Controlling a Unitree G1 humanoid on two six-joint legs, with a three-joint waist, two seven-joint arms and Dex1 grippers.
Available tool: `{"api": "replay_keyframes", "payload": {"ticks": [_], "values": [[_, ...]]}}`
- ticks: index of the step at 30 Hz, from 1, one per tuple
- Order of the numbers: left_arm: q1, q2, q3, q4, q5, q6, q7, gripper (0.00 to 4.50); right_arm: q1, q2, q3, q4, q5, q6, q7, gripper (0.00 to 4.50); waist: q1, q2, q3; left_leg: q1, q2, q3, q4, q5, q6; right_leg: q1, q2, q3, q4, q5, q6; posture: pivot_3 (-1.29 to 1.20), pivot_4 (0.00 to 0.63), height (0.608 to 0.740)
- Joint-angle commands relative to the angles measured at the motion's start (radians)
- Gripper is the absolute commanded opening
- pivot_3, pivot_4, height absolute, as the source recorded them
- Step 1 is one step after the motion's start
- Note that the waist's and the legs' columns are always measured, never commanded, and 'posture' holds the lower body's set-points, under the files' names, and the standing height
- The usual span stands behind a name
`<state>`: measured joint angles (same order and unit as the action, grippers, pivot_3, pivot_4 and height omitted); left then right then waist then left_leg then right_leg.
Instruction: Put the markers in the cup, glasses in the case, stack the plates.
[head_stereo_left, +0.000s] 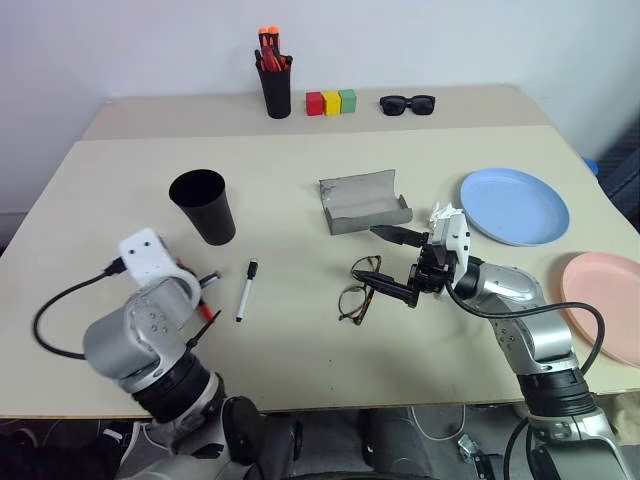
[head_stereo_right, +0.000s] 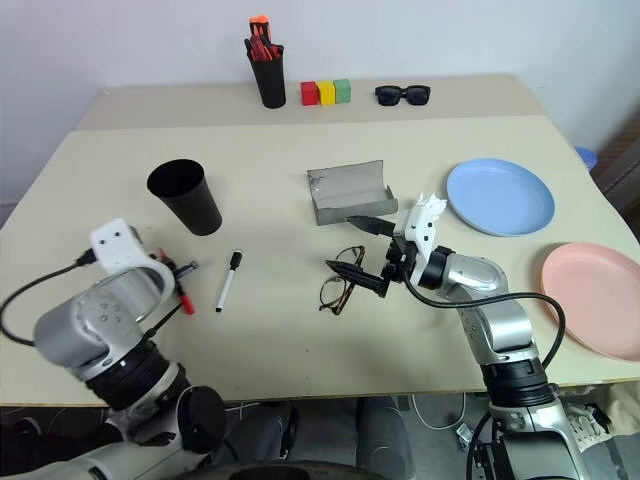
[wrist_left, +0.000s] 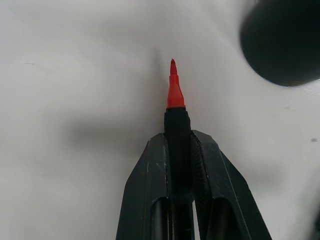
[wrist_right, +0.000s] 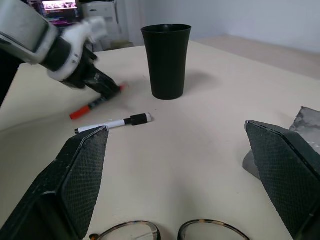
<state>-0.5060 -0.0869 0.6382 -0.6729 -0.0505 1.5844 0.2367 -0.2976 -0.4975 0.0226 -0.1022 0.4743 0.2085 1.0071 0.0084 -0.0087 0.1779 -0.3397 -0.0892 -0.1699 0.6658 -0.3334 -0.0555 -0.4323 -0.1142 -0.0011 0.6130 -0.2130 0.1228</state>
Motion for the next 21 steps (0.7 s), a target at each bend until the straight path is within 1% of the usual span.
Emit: {"api": "replay_keyframes", "payload": {"ticks": [1,4,5,8,9,10,12,15,19,21], "values": [[0.081,0.130,-0.073,-0.088,0.062,-0.230,0.000,0.05,-0.012,-0.003,-0.025,-0.003,0.001,-0.026,0.002,4.50,-0.002,0.000,0.000,0.000,0.000,0.000,0.000,0.000,0.000,0.000,0.000,0.000,0.000,0.000,0.000,0.00,0.150,0.740],[0.099,0.250,-0.160,-0.039,0.066,-0.512,-0.072,0.05,-0.019,0.003,-0.026,0.016,-0.001,-0.040,-0.001,4.50,0.006,-0.001,0.000,0.000,0.000,0.000,0.000,0.000,-0.001,-0.001,0.000,0.001,0.001,0.000,0.000,0.00,0.150,0.740],[0.105,0.280,-0.183,-0.023,0.062,-0.579,-0.099,0.05,-0.021,0.005,-0.027,0.020,-0.001,-0.041,-0.002,4.50,0.011,-0.001,0.000,0.000,0.000,0.000,0.000,0.001,-0.001,0.000,0.000,0.000,0.001,0.000,-0.001,0.00,0.150,0.740],[0.075,0.328,-0.211,0.047,-0.046,-0.820,-0.267,0.05,-0.032,0.014,-0.043,0.028,0.033,-0.012,-0.009,4.50,0.015,-0.001,0.000,0.000,0.000,0.000,0.001,0.001,-0.001,0.001,-0.001,0.000,0.000,0.001,-0.001,0.00,0.150,0.740],[0.068,0.332,-0.213,0.069,-0.073,-0.871,-0.301,0.05,-0.034,0.017,-0.047,0.028,0.041,-0.005,-0.012,4.50,0.016,-0.001,0.000,0.000,-0.001,0.000,0.001,0.001,-0.001,0.002,-0.001,0.000,0.000,0.001,-0.001,0.00,0.150,0.740],[0.047,0.354,-0.229,0.114,-0.069,-0.929,-0.320,0.05,-0.038,0.018,-0.049,0.029,0.048,0.002,-0.012,4.50,0.016,-0.001,0.000,0.000,-0.001,0.000,0.001,0.001,-0.001,0.002,-0.001,0.000,0.000,0.001,-0.001,0.00,0.150,0.740],[-0.023,0.349,-0.220,0.205,-0.124,-1.007,-0.357,0.05,-0.044,0.021,-0.047,0.029,0.043,-0.001,-0.018,4.50,0.011,-0.001,0.001,0.001,0.000,0.000,0.001,0.001,-0.001,0.002,-0.001,0.000,0.000,0.001,-0.001,0.00,0.150,0.740],[-0.093,0.355,-0.242,0.337,-0.148,-1.127,-0.393,0.05,-0.044,0.027,-0.040,0.025,0.032,-0.012,-0.024,4.50,0.000,-0.001,0.001,0.000,0.000,0.000,0.001,0.001,-0.001,0.002,0.000,0.000,0.000,0.001,-0.001,0.00,0.150,0.740],[-0.136,0.357,-0.271,0.455,-0.166,-1.236,-0.429,0.05,-0.042,0.030,-0.041,0.012,0.029,-0.011,-0.039,4.50,-0.004,-0.001,0.000,0.001,0.000,0.001,0.001,0.000,0.000,0.001,0.000,0.000,0.000,0.001,-0.001,0.00,0.150,0.740],[-0.122,0.345,-0.289,0.496,-0.169,-1.283,-0.436,0.05,-0.030,0.025,-0.049,0.005,0.028,-0.015,-0.046,4.50,-0.004,-0.001,0.000,-0.001,0.000,0.001,0.000,0.000,0.000,-0.001,0.000,0.001,0.000,0.001,-0.001,0.00,0.150,0.740]]}}
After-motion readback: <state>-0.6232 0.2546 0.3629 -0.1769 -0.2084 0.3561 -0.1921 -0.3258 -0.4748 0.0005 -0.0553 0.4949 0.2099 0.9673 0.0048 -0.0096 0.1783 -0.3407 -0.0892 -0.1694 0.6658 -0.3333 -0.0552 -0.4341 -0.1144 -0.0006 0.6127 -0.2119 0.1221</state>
